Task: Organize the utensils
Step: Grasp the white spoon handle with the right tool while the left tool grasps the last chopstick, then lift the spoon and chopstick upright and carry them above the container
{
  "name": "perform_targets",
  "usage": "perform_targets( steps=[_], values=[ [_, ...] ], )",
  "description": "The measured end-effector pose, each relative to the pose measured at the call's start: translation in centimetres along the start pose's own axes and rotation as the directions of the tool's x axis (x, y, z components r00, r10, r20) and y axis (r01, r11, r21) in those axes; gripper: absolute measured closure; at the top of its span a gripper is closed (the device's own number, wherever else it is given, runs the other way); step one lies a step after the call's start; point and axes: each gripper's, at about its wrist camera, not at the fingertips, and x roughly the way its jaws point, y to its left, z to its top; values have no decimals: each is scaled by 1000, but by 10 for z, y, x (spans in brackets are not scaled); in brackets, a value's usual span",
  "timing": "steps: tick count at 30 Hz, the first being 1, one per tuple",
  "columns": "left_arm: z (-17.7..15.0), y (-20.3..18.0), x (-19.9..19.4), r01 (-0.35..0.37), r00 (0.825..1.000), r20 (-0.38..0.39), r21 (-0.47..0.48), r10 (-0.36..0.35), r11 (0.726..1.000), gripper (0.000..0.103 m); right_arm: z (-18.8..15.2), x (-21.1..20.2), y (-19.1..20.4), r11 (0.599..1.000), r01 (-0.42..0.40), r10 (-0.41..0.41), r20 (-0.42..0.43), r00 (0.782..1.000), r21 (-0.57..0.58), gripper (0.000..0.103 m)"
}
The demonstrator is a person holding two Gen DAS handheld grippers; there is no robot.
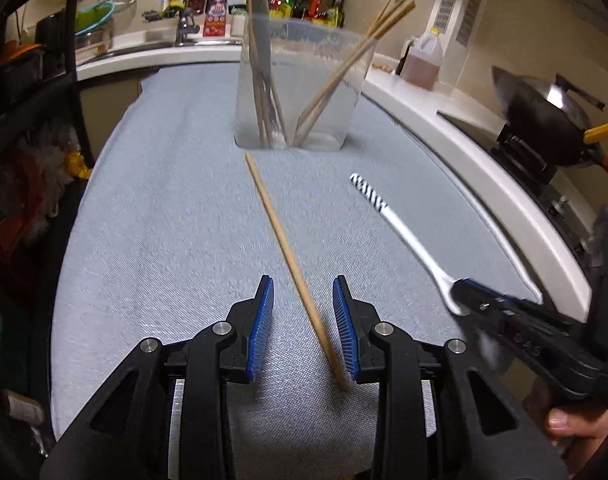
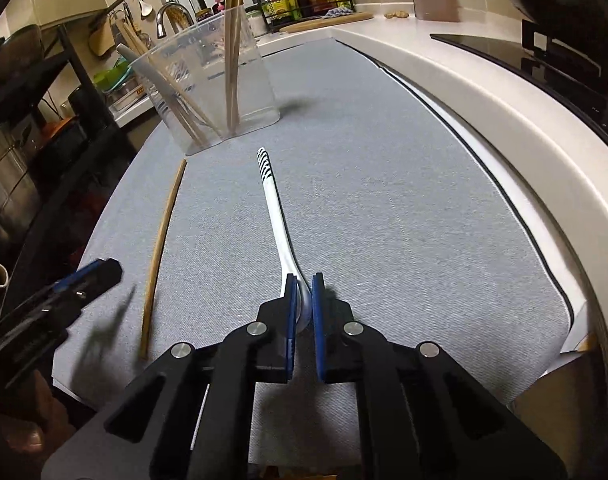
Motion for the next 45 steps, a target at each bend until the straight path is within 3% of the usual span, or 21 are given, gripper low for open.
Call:
perform_targets(
  steps=[9,12,13,20,45],
  values=[
    [-15,-16,13,-84,996,-28,71,86,994,74,-7,1,1,999,-40,40,-2,999,-13,90],
    [-18,-9,8,-95,995,-25,56,97,994,95,-9,1,6,999,-34,34,-1,999,-30,89],
    [-18,-3,6,-98,995,-26,40,100,994,97,-9,1,8,999,-34,34,-1,999,-31,89],
    [-27,21,-8,-94,995,-24,-36,93,995,97,-17,-3,10,999,-16,16,13,1000,-45,89],
    [-27,14,-3,-108,994,-14,6,108,994,97,-18,-2,19,995,30,-29,15,999,-97,90]
  ],
)
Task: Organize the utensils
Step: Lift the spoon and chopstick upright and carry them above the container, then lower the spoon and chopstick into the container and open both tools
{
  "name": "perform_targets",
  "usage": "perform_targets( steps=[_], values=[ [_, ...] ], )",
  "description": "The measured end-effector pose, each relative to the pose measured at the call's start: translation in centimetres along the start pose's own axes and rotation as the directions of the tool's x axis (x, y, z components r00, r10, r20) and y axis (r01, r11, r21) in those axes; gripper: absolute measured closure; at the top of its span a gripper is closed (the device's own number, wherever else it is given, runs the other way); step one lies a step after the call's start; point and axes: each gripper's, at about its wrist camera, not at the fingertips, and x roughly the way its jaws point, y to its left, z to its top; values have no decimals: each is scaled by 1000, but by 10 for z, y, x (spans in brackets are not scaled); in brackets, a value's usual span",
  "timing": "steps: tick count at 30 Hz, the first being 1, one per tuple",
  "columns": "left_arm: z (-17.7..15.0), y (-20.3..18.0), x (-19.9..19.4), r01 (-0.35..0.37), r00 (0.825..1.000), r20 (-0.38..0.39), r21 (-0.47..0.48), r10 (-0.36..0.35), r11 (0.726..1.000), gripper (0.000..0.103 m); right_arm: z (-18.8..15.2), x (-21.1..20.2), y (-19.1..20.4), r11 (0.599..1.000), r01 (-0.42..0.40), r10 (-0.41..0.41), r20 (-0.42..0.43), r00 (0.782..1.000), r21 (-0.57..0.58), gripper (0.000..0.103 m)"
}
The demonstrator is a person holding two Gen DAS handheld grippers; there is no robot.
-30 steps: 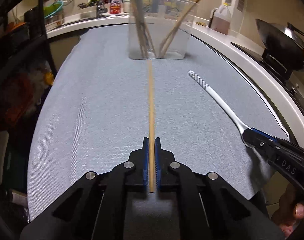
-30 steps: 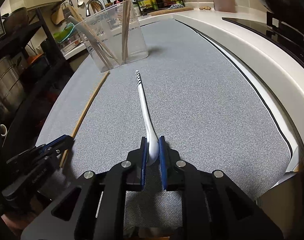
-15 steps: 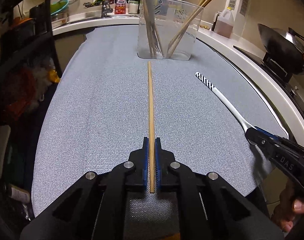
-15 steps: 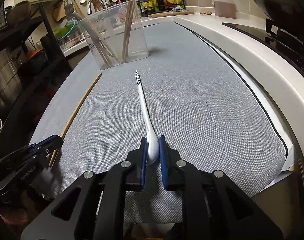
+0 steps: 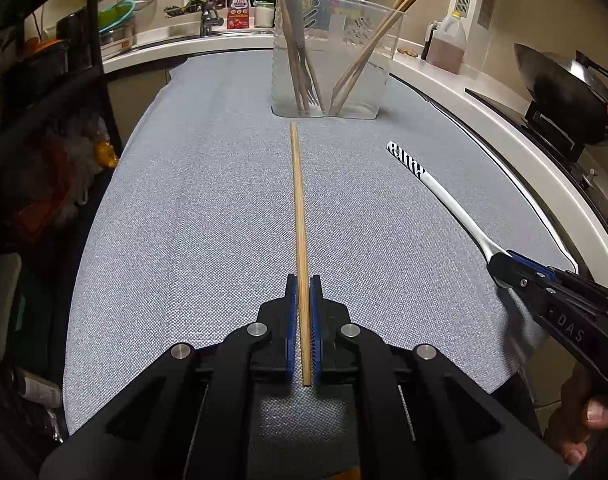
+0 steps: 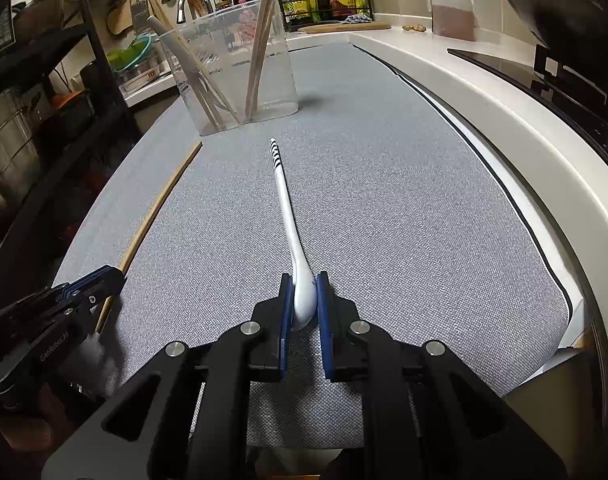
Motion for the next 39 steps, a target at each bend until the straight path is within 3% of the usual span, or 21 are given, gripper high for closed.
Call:
perform_targets(
  steps=[9,21,30,39],
  values=[
    [1,2,-8,24,1000,9,-9,-24,1000,97,10,-20,0,1000,7,-7,32,999,-7,92],
    [6,3,-68,12,980,198,27,-17,1000,97,26,-76,7,997,41,-30,158,987,-68,91],
    [46,13,-101,9,955,297,31,-18,999,97,51,-104,13,988,70,-38,225,974,-138,91],
    [100,21,-113,35,947,318,28,-42,999,97,90,-113,23,980,67,-19,245,969,-189,91]
  ],
)
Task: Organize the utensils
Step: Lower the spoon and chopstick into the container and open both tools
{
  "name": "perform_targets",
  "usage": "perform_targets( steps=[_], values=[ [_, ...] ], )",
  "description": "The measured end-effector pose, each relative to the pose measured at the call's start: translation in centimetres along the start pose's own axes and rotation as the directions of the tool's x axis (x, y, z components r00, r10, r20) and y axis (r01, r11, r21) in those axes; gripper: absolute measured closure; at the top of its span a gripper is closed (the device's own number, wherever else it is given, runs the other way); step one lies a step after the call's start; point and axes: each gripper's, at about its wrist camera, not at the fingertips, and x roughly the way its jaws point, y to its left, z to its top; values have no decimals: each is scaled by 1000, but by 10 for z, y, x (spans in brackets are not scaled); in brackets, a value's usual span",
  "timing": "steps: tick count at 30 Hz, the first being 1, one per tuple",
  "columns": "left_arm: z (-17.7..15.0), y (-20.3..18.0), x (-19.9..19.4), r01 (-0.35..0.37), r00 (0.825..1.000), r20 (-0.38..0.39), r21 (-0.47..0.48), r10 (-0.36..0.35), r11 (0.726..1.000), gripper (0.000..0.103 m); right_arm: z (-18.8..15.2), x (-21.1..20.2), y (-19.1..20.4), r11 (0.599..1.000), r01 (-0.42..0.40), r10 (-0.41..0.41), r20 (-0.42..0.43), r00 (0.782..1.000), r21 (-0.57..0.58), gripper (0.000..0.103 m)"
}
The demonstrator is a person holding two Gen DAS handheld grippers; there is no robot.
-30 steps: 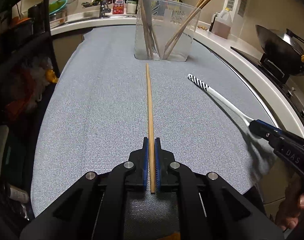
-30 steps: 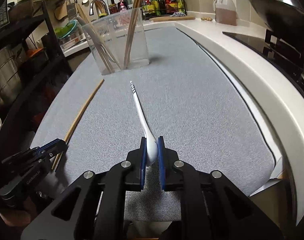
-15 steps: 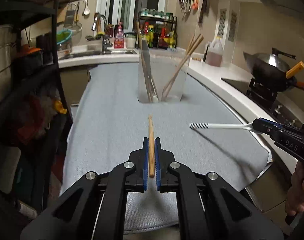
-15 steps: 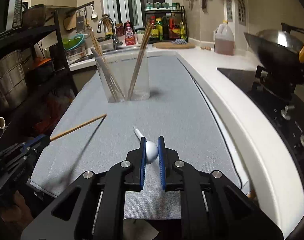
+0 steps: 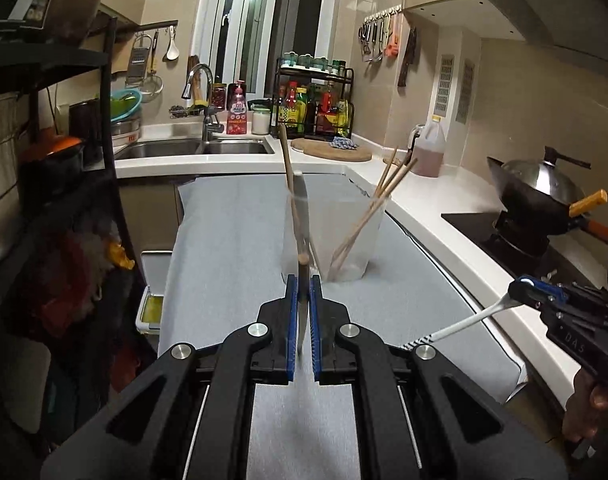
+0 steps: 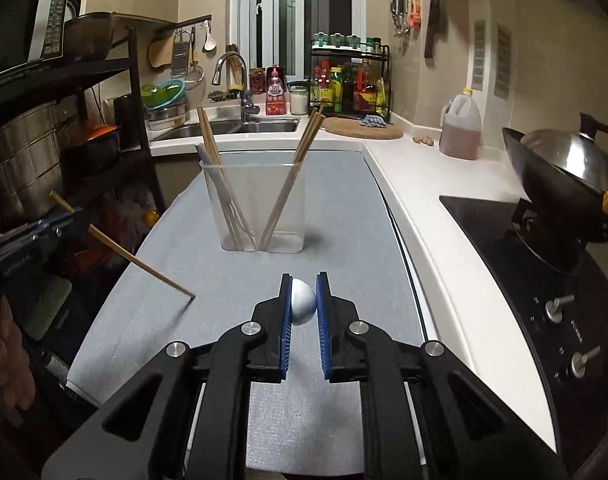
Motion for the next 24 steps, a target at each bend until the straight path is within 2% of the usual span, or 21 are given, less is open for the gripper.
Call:
perform_targets(
  steps=[9,16,24],
  values=[
    [34,-3,9,31,996,-82,4,-31,999,97,33,9,10,998,-15,14,-30,999,-57,91],
    [48,-1,14,53,992,-118,-10,-54,999,97,51,17,22,992,-36,28,-66,997,-120,91],
    [66,-3,23,58,989,-138,7,-57,998,97,72,27,25,990,-47,36,-80,996,-136,91]
  ],
)
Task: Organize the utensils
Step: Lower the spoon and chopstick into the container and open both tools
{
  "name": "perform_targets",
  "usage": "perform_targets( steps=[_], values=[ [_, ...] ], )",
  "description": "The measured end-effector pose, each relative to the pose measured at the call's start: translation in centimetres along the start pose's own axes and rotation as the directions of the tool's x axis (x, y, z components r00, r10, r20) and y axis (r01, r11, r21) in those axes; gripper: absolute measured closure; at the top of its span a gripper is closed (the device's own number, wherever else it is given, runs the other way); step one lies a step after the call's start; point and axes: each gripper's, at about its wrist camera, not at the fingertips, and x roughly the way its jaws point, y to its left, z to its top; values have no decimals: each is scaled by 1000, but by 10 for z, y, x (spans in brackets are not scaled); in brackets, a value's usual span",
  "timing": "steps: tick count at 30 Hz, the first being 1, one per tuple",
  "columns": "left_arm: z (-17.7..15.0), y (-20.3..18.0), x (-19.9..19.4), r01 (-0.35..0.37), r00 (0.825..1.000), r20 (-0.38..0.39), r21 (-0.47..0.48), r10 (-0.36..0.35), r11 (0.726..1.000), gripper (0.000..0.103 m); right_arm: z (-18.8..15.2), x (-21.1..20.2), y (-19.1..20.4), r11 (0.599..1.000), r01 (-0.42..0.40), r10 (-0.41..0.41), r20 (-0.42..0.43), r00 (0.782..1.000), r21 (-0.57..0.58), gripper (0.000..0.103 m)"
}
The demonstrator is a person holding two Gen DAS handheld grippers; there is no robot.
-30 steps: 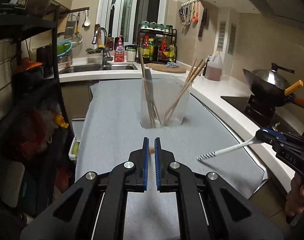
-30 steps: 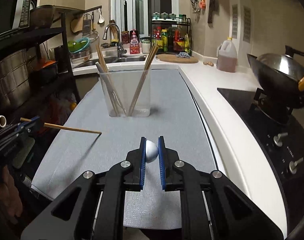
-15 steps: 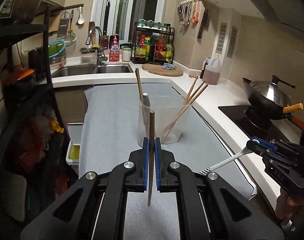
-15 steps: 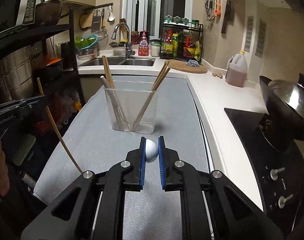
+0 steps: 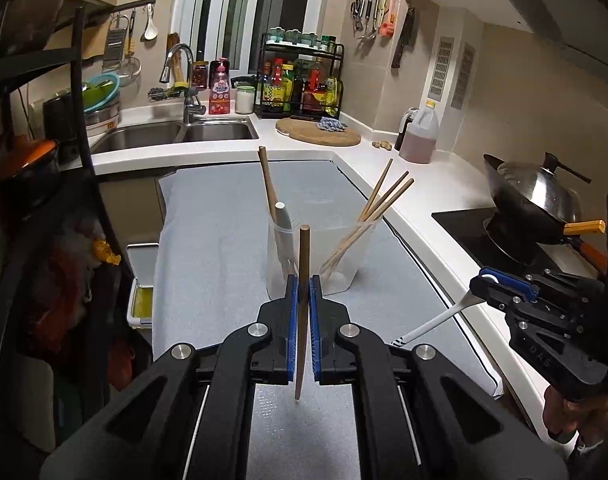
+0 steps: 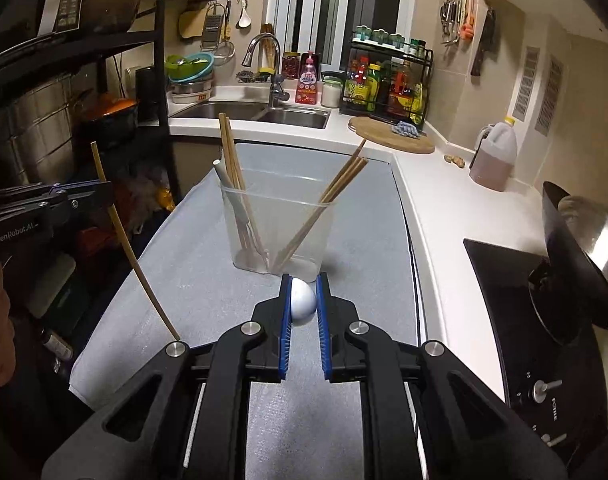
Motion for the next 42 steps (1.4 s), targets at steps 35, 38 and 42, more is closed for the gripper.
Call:
perform_targets(
  steps=[35,38,42],
  values=[
    [126,11,-19,147,982,117,6,-147,989,97,138,-17,-11,998,-42,48,116,992,-55,91],
    [143,9,-20,150,977,152,11,-150,989,97,151,-15,-18,998,-40,45,139,989,-42,91],
    [156,8,-14,143,973,181,7,-142,990,97,163,-6,-29,999,-40,43,153,987,-18,91]
  ],
)
